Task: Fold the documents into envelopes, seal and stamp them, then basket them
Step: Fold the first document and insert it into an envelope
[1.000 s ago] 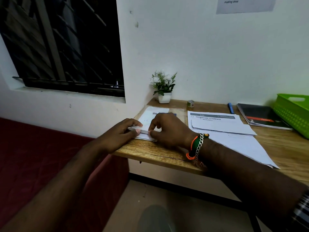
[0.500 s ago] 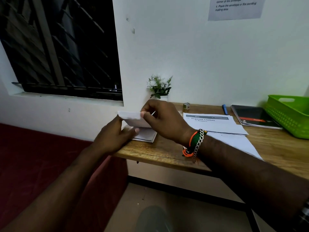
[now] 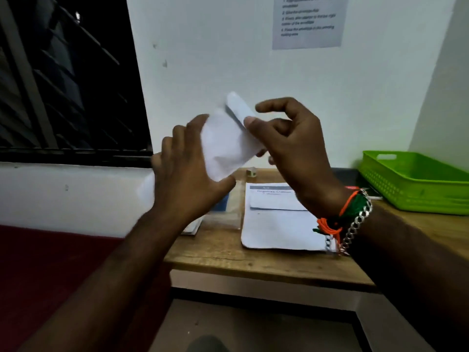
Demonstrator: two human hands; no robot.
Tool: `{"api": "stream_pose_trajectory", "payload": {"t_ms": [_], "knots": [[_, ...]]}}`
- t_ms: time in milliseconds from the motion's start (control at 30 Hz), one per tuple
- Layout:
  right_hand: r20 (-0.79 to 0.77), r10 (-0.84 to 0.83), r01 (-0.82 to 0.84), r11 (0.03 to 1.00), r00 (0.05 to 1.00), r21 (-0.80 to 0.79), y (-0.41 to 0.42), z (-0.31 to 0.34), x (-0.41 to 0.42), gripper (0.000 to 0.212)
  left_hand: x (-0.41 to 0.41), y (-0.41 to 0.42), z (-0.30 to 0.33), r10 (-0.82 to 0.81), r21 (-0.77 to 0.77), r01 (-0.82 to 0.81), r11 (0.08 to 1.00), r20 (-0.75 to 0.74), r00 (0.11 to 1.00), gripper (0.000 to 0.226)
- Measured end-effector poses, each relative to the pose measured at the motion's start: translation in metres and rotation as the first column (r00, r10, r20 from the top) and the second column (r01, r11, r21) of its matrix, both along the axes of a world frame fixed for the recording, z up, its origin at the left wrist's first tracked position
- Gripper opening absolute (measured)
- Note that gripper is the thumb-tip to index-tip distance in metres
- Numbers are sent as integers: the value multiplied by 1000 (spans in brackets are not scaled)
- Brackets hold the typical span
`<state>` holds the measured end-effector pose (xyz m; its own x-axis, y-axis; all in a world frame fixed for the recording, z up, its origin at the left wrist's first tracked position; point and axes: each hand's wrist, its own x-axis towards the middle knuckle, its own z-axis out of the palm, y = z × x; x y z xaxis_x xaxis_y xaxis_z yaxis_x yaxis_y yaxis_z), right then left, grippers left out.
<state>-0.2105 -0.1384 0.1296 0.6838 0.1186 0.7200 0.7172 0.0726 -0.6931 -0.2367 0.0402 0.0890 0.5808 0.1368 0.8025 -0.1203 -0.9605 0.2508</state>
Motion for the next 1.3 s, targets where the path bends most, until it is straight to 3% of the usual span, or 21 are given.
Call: {"api": "stream_pose_trajectory", "payload": {"t_ms": [67, 133, 233, 300, 467, 633, 833, 1100, 1200, 1300], "knots": [[-25, -118, 113, 984, 993, -134, -24, -13, 25, 44, 18, -12, 5, 3, 192, 14, 981, -89, 996, 110], [-115, -171, 142, 965, 979, -220, -46, -27, 53, 45, 42, -21, 4, -1, 322, 53, 945, -160, 987, 115], [-364, -124, 39, 972, 923, -231, -76, -47, 91, 19, 83, -32, -3, -16, 478, 140, 867, -253, 967, 118], [-492, -106, -23, 968, 864, -248, -91, -58, 111, 11, 108, -37, -9, -39, 511, 223, 830, -345, 938, 117], [-631, -68, -92, 972, 772, -218, -115, -71, 148, 9, 157, -41, -27, -113, 439, 353, 826, -485, 867, 112], [-639, -2, -201, 949, 769, -244, -125, -85, 163, 13, 172, -40, -47, -160, 415, 381, 826, -475, 865, 112], [-706, 186, -330, 941, 683, -72, -130, -90, 160, 24, 163, -31, -49, -238, 337, 441, 832, -500, 833, 114], [-631, 107, -267, 950, 768, -164, -124, -103, 157, 23, 159, -34, -53, -284, 344, 490, 801, -502, 817, 107], [-601, 109, -246, 958, 792, -150, -119, -107, 157, 12, 158, -36, -53, -289, 366, 506, 781, -506, 813, 109], [-515, 26, -153, 967, 857, -206, -118, -108, 161, 22, 157, -39, -54, -299, 366, 515, 775, -505, 809, 111]]}}
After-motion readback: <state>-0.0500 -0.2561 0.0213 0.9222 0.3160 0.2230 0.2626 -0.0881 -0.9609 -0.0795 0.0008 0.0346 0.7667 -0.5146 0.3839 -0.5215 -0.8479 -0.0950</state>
